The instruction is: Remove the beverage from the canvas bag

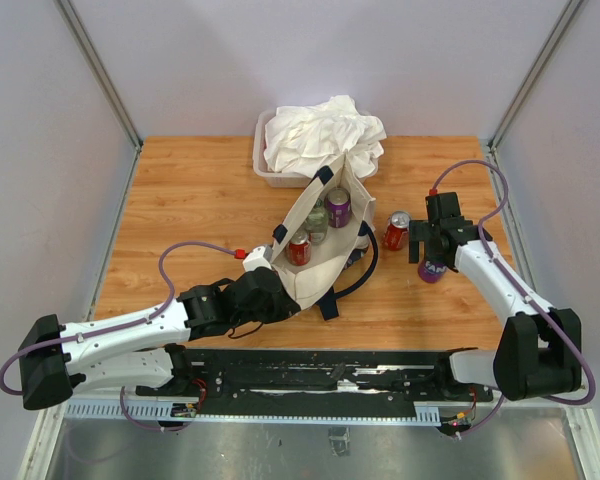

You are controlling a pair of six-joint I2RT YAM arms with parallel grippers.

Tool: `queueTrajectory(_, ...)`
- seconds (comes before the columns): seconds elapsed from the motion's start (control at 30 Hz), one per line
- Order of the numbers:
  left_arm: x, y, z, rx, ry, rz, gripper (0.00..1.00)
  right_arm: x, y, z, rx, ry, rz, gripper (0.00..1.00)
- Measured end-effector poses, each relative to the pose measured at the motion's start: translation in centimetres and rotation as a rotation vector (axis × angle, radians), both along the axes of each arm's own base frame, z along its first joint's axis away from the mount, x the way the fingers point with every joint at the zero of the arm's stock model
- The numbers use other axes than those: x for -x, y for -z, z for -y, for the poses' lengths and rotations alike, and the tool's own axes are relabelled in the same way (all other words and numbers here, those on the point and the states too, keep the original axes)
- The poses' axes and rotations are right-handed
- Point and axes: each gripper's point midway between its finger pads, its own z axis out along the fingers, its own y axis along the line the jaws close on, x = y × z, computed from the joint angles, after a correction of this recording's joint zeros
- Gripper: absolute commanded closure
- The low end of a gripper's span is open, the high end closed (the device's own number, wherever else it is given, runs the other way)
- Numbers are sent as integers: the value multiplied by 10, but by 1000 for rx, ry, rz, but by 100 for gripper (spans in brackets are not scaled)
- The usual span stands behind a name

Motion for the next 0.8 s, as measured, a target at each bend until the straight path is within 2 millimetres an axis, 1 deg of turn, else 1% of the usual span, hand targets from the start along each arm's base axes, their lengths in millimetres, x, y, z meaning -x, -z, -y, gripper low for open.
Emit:
queueTrajectory(0.17,0,0,0,0,0,-1,99,5,-2,0,-3,5,-14,1)
queueTrajectory(0.23,0,0,0,0,0,0,100,6,-10,0,-7,4,-6,2)
queueTrajectory(0.27,0,0,0,0,0,0,100,6,-17,-1,-11,3,5,3)
queueTrajectory(0.4,0,0,0,0,0,0,99,0,-70,-6,-50,-15,133,10)
queueTrajectory(0.47,0,0,0,0,0,0,100,-6,-107,-14,-79,-43,218,14)
queueTrajectory(0.53,0,0,0,0,0,0,99,-11,-146,-27,-111,-91,308,19)
queueTrajectory(0.6,0,0,0,0,0,0,100,-11,-177,-43,-140,-157,372,26)
queueTrajectory(0.67,0,1,0,-3,0,-1,100,-9,-202,-64,-166,-231,422,33)
queueTrajectory(0.73,0,2,0,-7,0,-3,100,-5,-221,-90,-198,-322,456,42)
queueTrajectory(0.77,0,3,0,-8,0,-4,100,-3,-226,-100,-208,-361,464,45)
queueTrajectory(0.8,0,3,0,-10,1,-5,99,1,-232,-115,-222,-413,471,47)
